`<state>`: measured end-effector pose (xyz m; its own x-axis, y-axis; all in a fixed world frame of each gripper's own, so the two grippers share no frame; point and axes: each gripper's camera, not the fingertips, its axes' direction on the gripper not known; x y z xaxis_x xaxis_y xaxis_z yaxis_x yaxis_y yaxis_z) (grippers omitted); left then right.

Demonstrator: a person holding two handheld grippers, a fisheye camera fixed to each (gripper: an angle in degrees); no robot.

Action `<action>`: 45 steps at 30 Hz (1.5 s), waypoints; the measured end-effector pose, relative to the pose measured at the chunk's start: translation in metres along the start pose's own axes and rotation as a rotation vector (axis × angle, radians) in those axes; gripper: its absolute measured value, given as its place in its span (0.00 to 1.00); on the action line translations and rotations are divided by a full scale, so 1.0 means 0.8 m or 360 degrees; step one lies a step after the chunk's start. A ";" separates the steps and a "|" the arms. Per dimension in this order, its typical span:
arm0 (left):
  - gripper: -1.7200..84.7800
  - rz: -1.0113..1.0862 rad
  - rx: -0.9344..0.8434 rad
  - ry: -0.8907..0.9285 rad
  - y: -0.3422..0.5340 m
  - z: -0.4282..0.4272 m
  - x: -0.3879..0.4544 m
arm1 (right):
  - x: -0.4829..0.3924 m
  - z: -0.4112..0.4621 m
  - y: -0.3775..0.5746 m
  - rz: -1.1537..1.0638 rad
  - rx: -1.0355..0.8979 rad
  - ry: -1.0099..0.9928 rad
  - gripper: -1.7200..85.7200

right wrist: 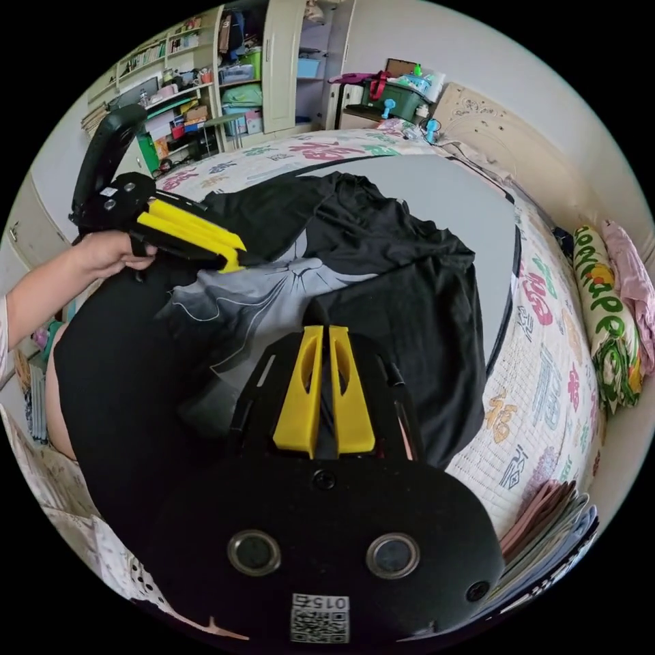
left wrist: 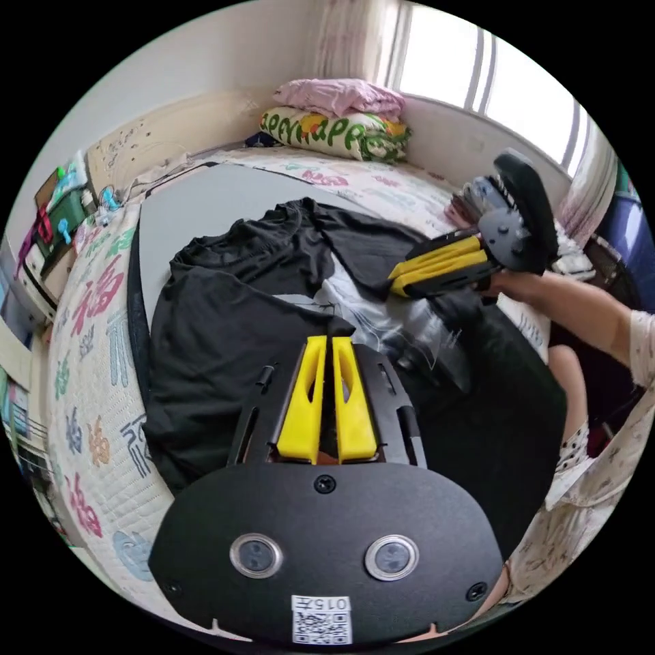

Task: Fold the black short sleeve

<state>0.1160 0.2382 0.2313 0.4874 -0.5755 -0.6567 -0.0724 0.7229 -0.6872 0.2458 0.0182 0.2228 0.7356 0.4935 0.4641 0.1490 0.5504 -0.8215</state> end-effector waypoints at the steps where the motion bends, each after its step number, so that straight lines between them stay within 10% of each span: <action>1: 0.03 -0.0039 0.0029 0.0013 0.003 -0.010 -0.015 | 0.016 -0.012 -0.004 0.0044 0.0006 -0.0017 0.02; 9: 0.09 -0.0903 0.0154 -0.0734 0.121 -0.142 -0.279 | 0.367 -0.168 0.045 0.1159 0.0181 0.0565 0.04; 12: 0.13 -0.1119 0.0290 -0.0612 0.190 -0.156 -0.301 | 0.405 -0.196 0.087 0.1405 0.0217 0.0463 0.08; 24: 0.14 -0.0886 -0.0052 0.0149 0.397 -0.141 -0.115 | 0.161 -0.336 0.280 0.0930 0.0135 -0.0642 0.13; 45: 0.07 -0.1003 -0.0131 0.0301 0.506 -0.116 -0.040 | 0.039 -0.426 0.420 0.1116 -0.0050 -0.0755 0.06</action>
<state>-0.0100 0.5136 -0.0547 0.2977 -0.9413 -0.1593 0.1064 0.1986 -0.9743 0.5442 -0.0105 -0.1517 0.3100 0.9480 -0.0724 -0.2149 -0.0043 -0.9766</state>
